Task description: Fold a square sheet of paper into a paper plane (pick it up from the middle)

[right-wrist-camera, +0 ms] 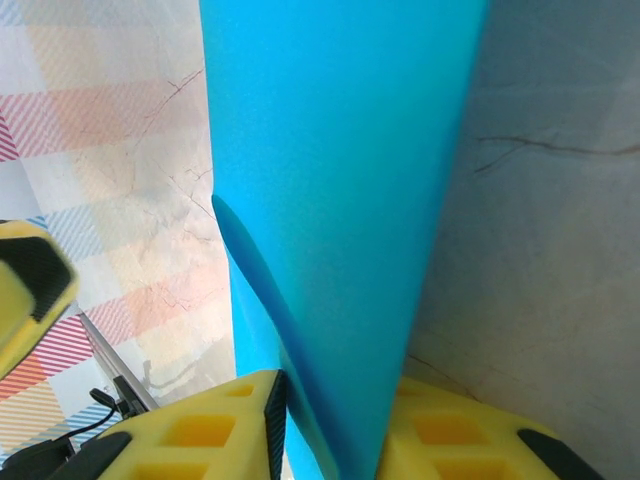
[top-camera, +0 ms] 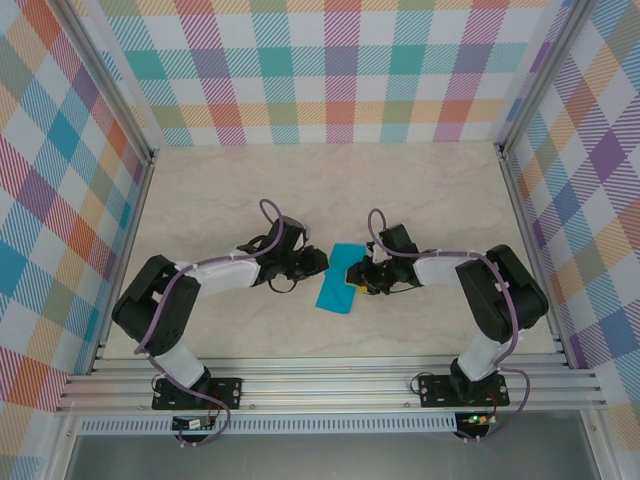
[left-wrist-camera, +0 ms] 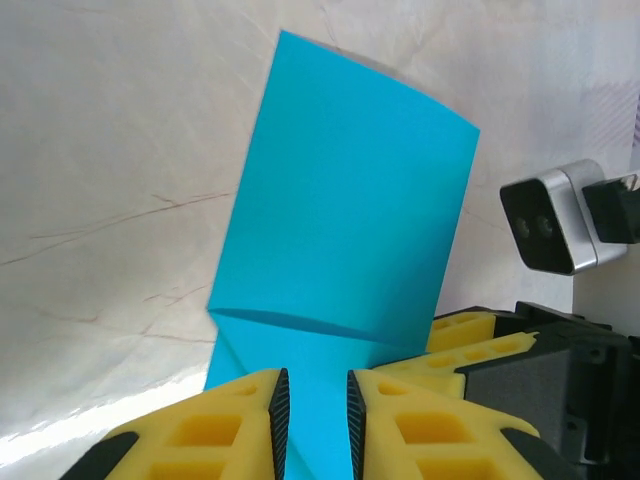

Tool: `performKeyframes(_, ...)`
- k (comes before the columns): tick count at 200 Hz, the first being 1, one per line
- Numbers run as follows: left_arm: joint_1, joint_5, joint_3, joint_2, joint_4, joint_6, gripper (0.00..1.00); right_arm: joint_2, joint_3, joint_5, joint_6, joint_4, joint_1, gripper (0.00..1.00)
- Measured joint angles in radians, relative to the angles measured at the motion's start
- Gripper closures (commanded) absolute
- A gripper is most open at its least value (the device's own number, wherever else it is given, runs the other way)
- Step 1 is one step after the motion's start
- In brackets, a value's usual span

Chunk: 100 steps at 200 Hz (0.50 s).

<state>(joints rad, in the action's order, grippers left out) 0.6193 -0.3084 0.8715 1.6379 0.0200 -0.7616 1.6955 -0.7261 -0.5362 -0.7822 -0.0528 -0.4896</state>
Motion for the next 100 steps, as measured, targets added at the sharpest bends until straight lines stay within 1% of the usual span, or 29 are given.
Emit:
performKeyframes(28, -0.008, 0.068, -0.037, -0.07, -0.021, -0.01, 0.76, -0.01, 0.0, 0.001, 0.014, 0.005, 0.0, 0.86)
performKeyframes(57, -0.014, 0.13, -0.071, -0.142, -0.048, -0.016, 0.76, -0.044, -0.007, 0.004, 0.041, 0.046, 0.0, 0.9)
performKeyframes(72, -0.016, 0.161, -0.079, -0.18, -0.067, -0.022, 0.76, -0.069, -0.031, 0.012, 0.068, 0.095, 0.0, 0.92)
performKeyframes(100, -0.019, 0.217, -0.085, -0.245, -0.09, -0.032, 0.74, -0.129, -0.112, 0.057, 0.132, 0.221, 0.0, 0.92)
